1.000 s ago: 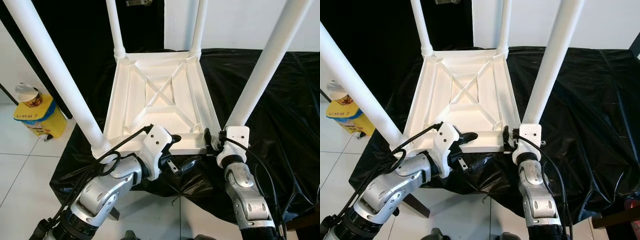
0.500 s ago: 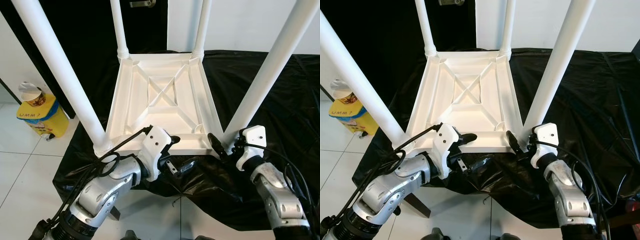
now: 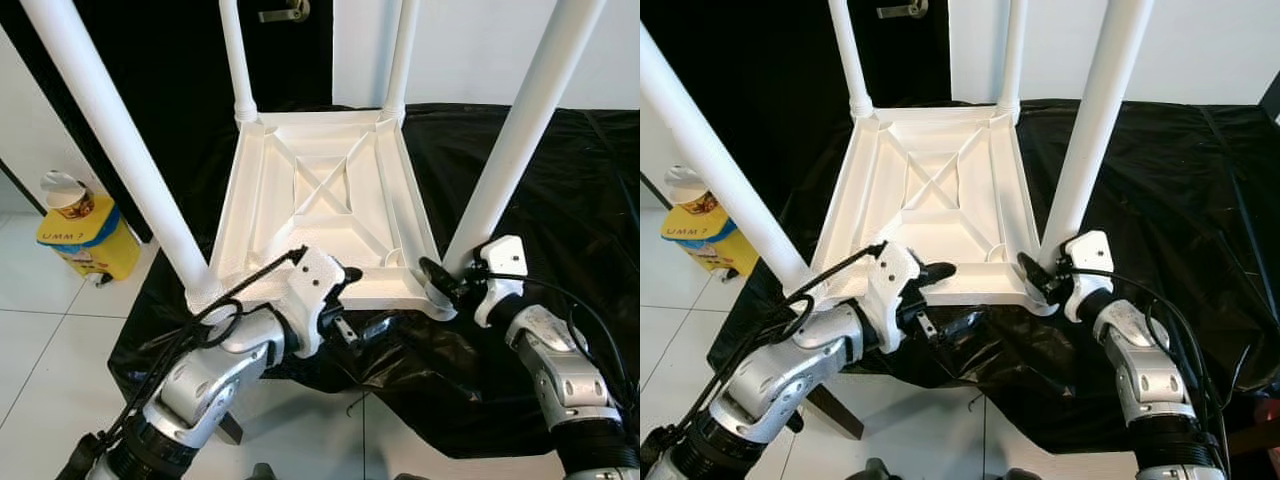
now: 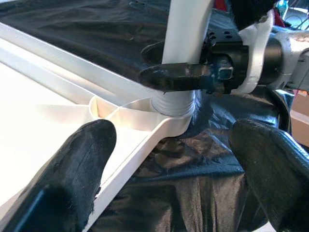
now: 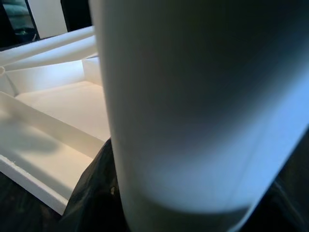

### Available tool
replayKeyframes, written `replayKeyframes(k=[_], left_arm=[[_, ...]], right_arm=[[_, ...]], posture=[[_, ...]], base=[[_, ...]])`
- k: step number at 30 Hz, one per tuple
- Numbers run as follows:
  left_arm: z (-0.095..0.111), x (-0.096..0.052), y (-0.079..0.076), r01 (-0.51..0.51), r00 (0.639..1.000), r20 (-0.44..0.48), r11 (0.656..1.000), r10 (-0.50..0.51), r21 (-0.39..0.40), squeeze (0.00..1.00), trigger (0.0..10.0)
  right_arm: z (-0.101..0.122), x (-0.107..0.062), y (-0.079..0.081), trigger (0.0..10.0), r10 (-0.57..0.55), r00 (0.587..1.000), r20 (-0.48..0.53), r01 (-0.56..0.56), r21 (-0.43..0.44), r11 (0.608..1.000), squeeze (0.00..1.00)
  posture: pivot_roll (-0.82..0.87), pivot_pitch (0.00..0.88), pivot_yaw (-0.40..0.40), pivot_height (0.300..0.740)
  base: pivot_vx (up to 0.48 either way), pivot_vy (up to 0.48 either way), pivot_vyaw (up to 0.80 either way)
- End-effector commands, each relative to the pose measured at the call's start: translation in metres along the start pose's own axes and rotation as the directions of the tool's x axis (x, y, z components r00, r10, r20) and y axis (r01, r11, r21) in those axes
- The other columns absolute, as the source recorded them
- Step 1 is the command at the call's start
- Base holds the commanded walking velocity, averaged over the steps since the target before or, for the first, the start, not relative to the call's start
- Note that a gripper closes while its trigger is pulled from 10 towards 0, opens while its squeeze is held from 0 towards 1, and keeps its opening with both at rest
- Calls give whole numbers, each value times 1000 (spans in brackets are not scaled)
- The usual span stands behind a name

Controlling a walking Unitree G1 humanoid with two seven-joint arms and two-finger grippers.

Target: Building children table

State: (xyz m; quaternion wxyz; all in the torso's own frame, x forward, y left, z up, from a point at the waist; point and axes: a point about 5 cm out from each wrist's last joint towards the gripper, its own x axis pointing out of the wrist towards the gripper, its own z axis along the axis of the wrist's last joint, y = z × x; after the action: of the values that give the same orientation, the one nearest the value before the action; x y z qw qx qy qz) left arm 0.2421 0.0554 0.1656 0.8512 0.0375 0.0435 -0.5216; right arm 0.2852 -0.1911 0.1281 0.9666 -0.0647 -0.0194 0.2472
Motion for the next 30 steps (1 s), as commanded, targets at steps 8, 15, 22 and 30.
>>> replayKeyframes(k=[8, 15, 22, 30], left_arm=[[1, 4, -5, 144, 990, -4, 989, -144, 13, 0, 10000], [1, 5, -5, 146, 989, -3, 989, -146, 16, 0, 10000], [3, 6, -2, 141, 990, -1, 990, -141, 25, 0, 10000], [3, 7, -1, 138, 990, 3, 990, -139, 30, 0, 10000]], right_arm=[[-23, -7, 14, 10000, -164, 983, -77, 171, 83, 982, 0], [-27, -13, 17, 10000, -411, 905, -111, 421, 96, 902, 0], [-26, -14, 29, 10000, -611, 777, -148, 628, 122, 769, 0], [-22, -7, 43, 10000, -690, 707, -158, 707, 140, 693, 0]], posture=[[2, 48, 43, 740], [-1, 42, 45, 740], [0, 40, 41, 740], [0, 37, 53, 740]], base=[[0, 0, 0], [0, 0, 0], [0, 0, 0], [0, 0, 0]])
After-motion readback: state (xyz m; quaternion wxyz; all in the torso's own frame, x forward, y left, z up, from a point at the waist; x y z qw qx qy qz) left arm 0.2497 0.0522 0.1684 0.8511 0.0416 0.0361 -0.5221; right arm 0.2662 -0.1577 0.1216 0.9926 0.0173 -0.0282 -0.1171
